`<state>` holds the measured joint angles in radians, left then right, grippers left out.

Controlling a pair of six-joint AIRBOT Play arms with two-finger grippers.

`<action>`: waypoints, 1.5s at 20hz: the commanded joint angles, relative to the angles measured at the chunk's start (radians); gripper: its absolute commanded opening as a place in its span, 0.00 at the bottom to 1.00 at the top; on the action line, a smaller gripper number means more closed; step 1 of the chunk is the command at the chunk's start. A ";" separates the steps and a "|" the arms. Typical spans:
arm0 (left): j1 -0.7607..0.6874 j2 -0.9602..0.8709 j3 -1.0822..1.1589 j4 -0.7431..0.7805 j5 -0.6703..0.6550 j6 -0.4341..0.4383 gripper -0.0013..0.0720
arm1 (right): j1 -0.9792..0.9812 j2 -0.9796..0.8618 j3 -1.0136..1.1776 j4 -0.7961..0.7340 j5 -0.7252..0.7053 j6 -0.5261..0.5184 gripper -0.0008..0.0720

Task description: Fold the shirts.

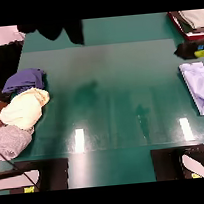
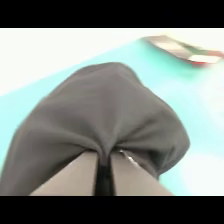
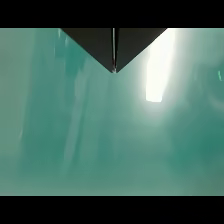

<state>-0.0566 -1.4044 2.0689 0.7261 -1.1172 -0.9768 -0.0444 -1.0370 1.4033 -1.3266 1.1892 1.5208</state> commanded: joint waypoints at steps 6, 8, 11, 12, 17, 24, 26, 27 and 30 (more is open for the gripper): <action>-0.226 0.085 -0.348 -0.076 -0.257 0.006 0.05 | 0.001 0.001 0.285 0.027 0.055 0.000 0.05; -0.253 0.085 -0.484 -0.017 -0.155 -0.064 0.50 | 0.001 0.003 0.317 0.026 0.095 0.000 0.05; -0.219 0.085 -0.568 0.116 -0.199 -0.192 0.86 | 0.001 0.004 0.336 0.026 0.154 0.000 0.05; -0.182 0.089 -0.568 0.138 -0.262 -0.222 0.86 | 0.001 0.004 0.336 0.026 0.169 0.000 0.05; -0.075 0.139 -0.767 0.140 -0.344 -0.249 0.86 | 0.001 0.003 0.336 0.025 0.208 -0.001 0.05; -0.075 0.169 -1.324 0.084 -0.198 -0.175 0.86 | 0.001 0.000 0.336 0.025 0.206 -0.001 0.05; -0.075 0.169 -1.391 0.093 -0.139 -0.175 0.86 | 0.001 0.000 0.336 0.025 0.206 -0.001 0.05; -0.075 0.169 -1.410 0.080 -0.116 -0.175 0.86 | 0.001 0.000 0.336 0.025 0.206 -0.001 0.05; -0.075 0.169 -1.439 0.023 -0.077 -0.162 0.86 | 0.001 0.000 0.336 0.025 0.206 -0.001 0.05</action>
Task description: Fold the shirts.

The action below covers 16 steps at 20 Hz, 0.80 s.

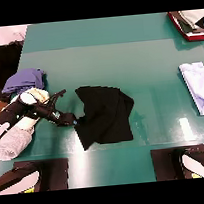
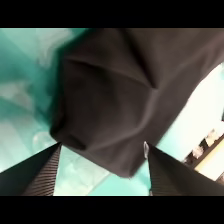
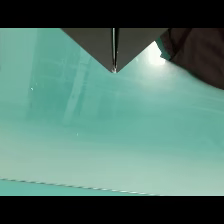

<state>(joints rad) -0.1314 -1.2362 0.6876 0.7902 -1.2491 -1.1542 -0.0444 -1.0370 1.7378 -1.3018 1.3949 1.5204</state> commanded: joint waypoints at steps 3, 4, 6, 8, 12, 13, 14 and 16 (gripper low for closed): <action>0.000 0.001 -0.057 -0.069 0.056 0.029 0.85 | 0.001 -0.001 -0.001 0.000 0.002 0.000 0.05; 0.000 0.001 -0.057 -0.069 0.057 0.029 0.85 | 0.001 -0.001 -0.001 0.000 0.002 0.000 0.05; 0.000 0.000 -0.057 -0.069 0.061 0.028 0.85 | 0.001 -0.001 -0.001 0.000 0.002 0.000 0.05; 0.000 -0.004 -0.057 -0.075 0.068 0.028 0.85 | 0.001 -0.001 -0.001 0.001 0.002 0.000 0.05; -0.094 -0.006 -0.057 -0.079 0.133 0.043 0.29 | 0.001 0.000 -0.001 0.000 0.005 0.000 0.05; -0.117 -0.006 -0.056 -0.079 0.147 0.054 0.10 | 0.001 0.000 -0.001 0.000 0.010 0.000 0.05; -0.124 -0.006 -0.053 -0.080 0.147 0.046 0.05 | 0.001 0.000 -0.001 -0.001 0.019 0.000 0.05; -0.105 0.002 -0.015 -0.060 0.071 0.026 0.05 | 0.000 -0.001 -0.001 -0.003 0.040 -0.001 0.05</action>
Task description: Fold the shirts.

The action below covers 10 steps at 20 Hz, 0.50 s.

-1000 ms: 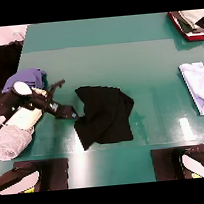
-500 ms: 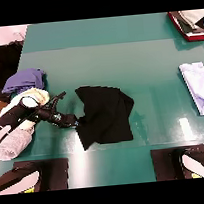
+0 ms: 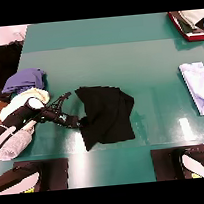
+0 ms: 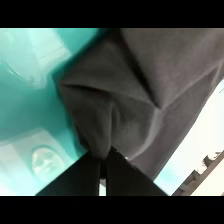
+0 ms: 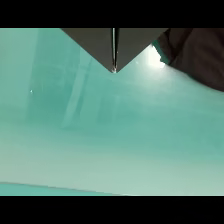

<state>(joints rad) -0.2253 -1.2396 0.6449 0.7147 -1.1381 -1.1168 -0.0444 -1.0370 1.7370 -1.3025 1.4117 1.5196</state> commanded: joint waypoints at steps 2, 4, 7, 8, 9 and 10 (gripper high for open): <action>0.033 0.052 0.114 0.079 -0.133 -0.048 0.05 | 0.001 0.001 -0.027 0.005 0.042 0.000 0.05; 0.080 0.134 0.236 0.187 -0.188 -0.094 0.05 | 0.001 0.001 -0.114 0.066 0.066 -0.013 0.05; 0.111 0.245 0.420 0.353 -0.225 -0.143 0.05 | 0.001 -0.010 -0.344 0.247 0.047 -0.053 0.64; 0.111 0.265 0.461 0.371 -0.229 -0.143 0.05 | 0.004 -0.026 -0.434 0.306 0.027 -0.079 0.65; 0.111 0.279 0.497 0.373 -0.234 -0.144 0.05 | 0.015 -0.047 -0.516 0.337 0.000 -0.100 0.65; 0.111 0.279 0.529 0.373 -0.246 -0.144 0.05 | 0.036 -0.074 -0.599 0.359 -0.045 -0.123 0.65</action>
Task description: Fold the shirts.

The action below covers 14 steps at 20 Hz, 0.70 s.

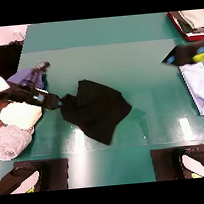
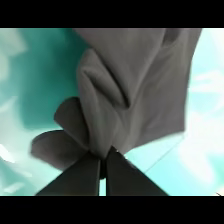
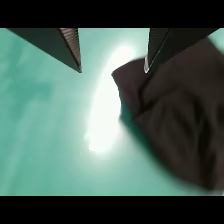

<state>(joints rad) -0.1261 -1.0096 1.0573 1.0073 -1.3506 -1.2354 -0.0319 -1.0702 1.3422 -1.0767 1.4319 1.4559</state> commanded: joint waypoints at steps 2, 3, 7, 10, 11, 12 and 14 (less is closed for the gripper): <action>0.011 0.049 0.140 0.081 -0.028 -0.050 0.05 | 0.094 -0.100 -0.322 0.174 -0.167 -0.103 0.65; 0.011 0.049 0.140 0.084 -0.027 -0.050 0.05 | 0.132 -0.132 -0.359 0.186 -0.222 -0.122 0.65; 0.011 0.049 0.140 0.089 -0.031 -0.052 0.05 | 0.304 -0.275 -0.405 0.212 -0.377 -0.160 0.65; 0.011 0.049 0.140 0.089 -0.031 -0.076 0.05 | 0.396 -0.375 -0.383 0.214 -0.476 -0.159 0.65; 0.011 0.049 0.140 0.089 -0.032 -0.076 0.05 | 0.416 -0.401 -0.367 0.215 -0.491 -0.160 0.65; 0.011 0.049 0.140 0.089 -0.037 -0.076 0.05 | 0.436 -0.428 -0.344 0.214 -0.499 -0.159 0.64; 0.011 0.049 0.140 0.089 -0.047 -0.076 0.05 | 0.461 -0.470 -0.304 0.213 -0.510 -0.159 0.62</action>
<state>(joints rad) -0.1150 -0.9615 1.1957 1.0943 -1.3861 -1.3048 0.3744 -1.4700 1.0000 -0.8677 0.9783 1.3018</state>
